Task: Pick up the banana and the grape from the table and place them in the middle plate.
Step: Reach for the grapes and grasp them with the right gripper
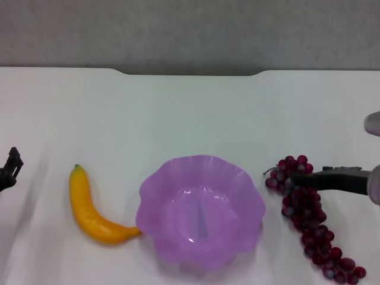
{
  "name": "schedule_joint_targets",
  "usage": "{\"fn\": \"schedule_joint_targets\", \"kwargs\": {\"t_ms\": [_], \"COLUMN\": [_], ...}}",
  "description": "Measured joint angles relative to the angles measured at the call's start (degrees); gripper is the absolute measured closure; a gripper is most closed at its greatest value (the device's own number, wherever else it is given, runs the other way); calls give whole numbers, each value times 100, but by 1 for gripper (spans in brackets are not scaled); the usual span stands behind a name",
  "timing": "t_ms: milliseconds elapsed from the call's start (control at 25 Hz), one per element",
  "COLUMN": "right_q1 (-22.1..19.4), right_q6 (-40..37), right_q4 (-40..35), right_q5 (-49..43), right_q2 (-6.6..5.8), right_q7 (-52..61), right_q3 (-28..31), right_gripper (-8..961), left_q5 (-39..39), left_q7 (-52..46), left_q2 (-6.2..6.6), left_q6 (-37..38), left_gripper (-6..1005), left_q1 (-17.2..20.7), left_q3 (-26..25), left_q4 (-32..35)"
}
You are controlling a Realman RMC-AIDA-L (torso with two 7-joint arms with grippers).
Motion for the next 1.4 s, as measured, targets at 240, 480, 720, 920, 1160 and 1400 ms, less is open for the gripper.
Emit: {"fn": "schedule_joint_targets", "kwargs": {"t_ms": [240, 480, 720, 920, 1160, 1400], "right_q1": [416, 540, 686, 857, 898, 901], "right_q6": [41, 12, -157, -346, -682, -868], "right_q4": [-619, -871, -1268, -1648, -1805, -1751], "right_q5": [1, 54, 65, 66, 72, 78], "right_q2": [3, 7, 19, 19, 26, 40], "right_q7": [5, 11, 17, -4, -28, -20], "right_q3": [-96, -229, -226, -221, -422, -643], "right_gripper": [125, 130, 136, 141, 146, 152], "left_q5": [1, 4, -22, -21, 1, -16], "left_q7": [-3, -3, -3, -3, -3, -3], "left_q2": [-3, -4, -4, -4, -10, -13], "left_q6": [3, 4, 4, 4, 3, 3], "left_gripper": [288, 287, 287, 287, 288, 288], "left_q1": [-5, -8, -9, -19, -53, -53], "left_q3": [7, 9, 2, 0, 7, 7], "left_q4": [-25, -52, -55, -56, -56, -56]}}
